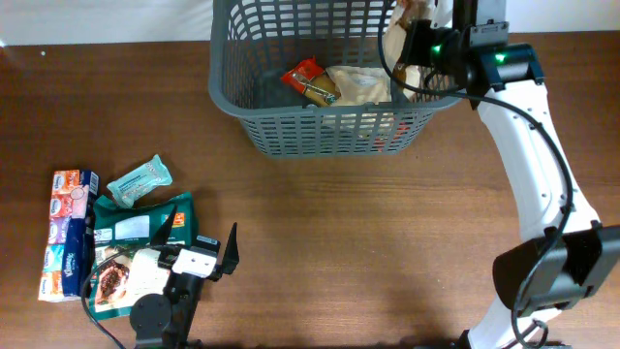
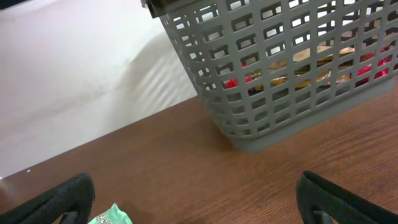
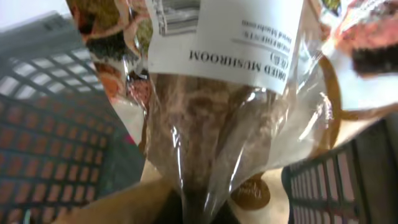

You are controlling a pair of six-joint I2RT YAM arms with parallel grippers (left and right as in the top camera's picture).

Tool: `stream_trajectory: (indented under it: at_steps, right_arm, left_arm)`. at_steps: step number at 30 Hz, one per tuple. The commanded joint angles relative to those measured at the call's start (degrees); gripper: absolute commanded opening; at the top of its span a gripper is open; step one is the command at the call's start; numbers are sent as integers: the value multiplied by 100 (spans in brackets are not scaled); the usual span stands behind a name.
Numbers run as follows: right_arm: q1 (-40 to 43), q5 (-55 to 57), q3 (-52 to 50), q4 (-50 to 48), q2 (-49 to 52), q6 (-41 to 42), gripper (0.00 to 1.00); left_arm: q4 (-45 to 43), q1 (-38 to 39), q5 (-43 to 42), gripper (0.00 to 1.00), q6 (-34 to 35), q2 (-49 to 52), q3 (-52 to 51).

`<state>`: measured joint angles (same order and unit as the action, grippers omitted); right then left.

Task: Pack container
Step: 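Lower the mushroom pouch into the basket's right side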

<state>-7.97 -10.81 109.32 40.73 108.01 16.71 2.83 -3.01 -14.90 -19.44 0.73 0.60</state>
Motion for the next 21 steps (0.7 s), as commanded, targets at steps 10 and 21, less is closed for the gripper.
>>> stream_trajectory:
  at_steps: [10, 21]
  right_arm:
    - [-61, 251, 140, 243, 125, -127, 4]
    - [-181, 251, 140, 225, 125, -297, 28]
  left_arm:
    - [46, 24, 17, 99, 57, -39, -11]
    - [46, 24, 17, 99, 57, -39, -11]
